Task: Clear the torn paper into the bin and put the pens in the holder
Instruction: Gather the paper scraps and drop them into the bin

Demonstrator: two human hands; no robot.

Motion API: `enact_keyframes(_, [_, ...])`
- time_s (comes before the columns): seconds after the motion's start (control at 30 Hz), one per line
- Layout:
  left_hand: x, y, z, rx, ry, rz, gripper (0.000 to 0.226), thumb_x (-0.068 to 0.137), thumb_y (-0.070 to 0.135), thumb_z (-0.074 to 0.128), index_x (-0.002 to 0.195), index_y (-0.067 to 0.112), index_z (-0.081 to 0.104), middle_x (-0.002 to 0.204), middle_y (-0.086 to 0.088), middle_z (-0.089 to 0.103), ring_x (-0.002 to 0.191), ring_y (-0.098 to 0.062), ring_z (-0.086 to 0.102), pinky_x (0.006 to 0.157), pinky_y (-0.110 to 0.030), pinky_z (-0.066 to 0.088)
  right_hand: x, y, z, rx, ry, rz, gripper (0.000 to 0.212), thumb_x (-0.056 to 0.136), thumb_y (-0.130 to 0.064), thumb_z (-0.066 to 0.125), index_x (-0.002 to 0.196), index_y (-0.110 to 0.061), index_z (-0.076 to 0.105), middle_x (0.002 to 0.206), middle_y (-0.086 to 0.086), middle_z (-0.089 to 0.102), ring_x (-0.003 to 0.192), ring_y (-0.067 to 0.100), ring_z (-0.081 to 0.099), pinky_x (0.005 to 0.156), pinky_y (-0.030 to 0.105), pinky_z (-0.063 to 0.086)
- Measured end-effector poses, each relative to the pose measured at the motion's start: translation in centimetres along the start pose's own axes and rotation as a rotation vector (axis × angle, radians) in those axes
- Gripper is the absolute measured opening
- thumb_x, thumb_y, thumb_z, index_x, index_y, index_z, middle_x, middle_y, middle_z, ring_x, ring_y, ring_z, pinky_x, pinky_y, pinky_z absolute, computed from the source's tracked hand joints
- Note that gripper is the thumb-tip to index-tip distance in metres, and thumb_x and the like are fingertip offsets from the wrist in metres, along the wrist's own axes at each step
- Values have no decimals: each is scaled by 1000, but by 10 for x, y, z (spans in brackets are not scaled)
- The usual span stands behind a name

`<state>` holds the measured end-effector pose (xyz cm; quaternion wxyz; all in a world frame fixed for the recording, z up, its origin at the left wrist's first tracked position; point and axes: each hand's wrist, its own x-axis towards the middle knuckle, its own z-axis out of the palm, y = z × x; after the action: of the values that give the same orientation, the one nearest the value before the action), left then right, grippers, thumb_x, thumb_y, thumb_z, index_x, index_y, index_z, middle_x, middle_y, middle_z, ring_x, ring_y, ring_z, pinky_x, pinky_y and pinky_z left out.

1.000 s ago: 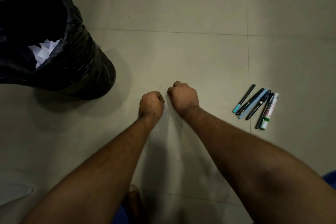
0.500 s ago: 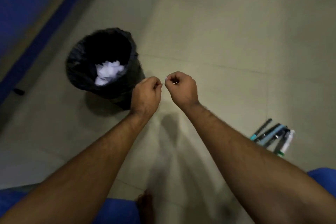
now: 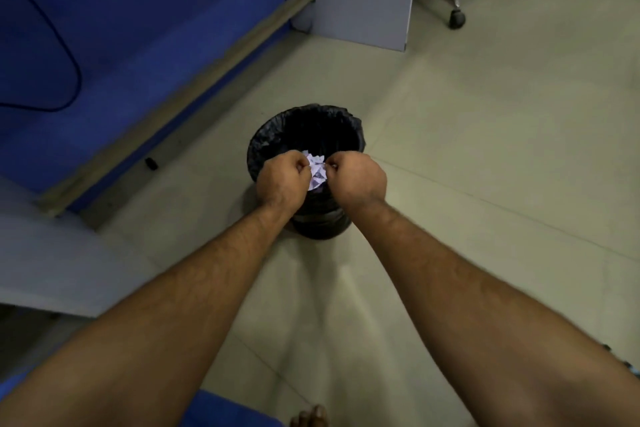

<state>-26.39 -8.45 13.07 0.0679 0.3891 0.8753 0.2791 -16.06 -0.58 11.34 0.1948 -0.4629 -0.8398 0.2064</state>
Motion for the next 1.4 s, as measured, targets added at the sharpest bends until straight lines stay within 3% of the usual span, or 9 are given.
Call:
enact_keyframes(0.13, [23,-8,-19,289,-237,130,25,82,24,66,107,20,71,113,-7,66,105,-28,62,88,-36,52,7,-2,8,-79,-42,18,18,88,-20,55,97,-17,70,98,8,69,92,31,65,64,28,37])
enact_keyframes(0.23, [31,-5,-32,414,-359,167,15,83,25,63,92,17,72,102,-7,71,97,-30,65,81,-37,54,5,-1,11,-70,-14,24,16,88,-21,55,93,-14,69,95,10,70,89,32,65,63,29,35])
enact_keyframes(0.37, [23,-11,-39,434,-432,202,30,87,39,58,69,15,62,77,-4,68,81,-27,65,69,-33,53,0,-6,13,-50,69,14,20,89,-26,54,90,-14,69,93,12,68,88,33,63,62,31,32])
enact_keyframes(0.53, [17,-37,-39,267,-379,266,30,79,55,65,68,26,65,68,6,58,72,-17,59,67,-31,51,-11,-1,25,48,115,-27,23,85,-32,57,84,-14,72,92,7,64,87,31,59,73,33,44])
enact_keyframes(0.73, [21,-47,-29,245,-260,358,31,78,52,71,88,23,77,82,-1,62,85,-22,59,71,-35,48,-18,0,39,172,181,-54,37,79,-45,50,85,-17,73,99,-1,63,88,26,54,75,30,45])
enact_keyframes(0.97, [56,-59,-23,322,-117,284,31,84,45,68,104,22,76,100,-5,65,103,-26,55,80,-32,44,31,-32,62,182,96,-37,19,90,-23,60,92,-13,75,107,3,68,96,30,60,82,29,38])
enact_keyframes(1.13, [92,-79,-22,382,-50,187,28,86,36,68,108,19,73,111,-5,63,108,-25,53,86,-33,46,60,-60,74,162,108,-155,17,88,-18,62,91,-9,77,106,7,71,90,31,66,79,36,51])
enact_keyframes(1.27, [119,-99,-27,414,-31,111,28,91,27,61,115,15,69,123,-8,57,116,-28,49,91,-36,48,81,-84,88,136,-20,-258,22,87,-10,58,102,-8,75,121,13,65,94,37,65,79,37,51])
enact_keyframes(1.4, [133,-103,-34,410,-49,61,34,95,15,46,125,10,60,130,-12,53,121,-30,46,98,-35,42,106,-108,86,198,-267,-236,40,87,-11,54,126,-10,64,144,19,48,125,38,52,98,35,43])
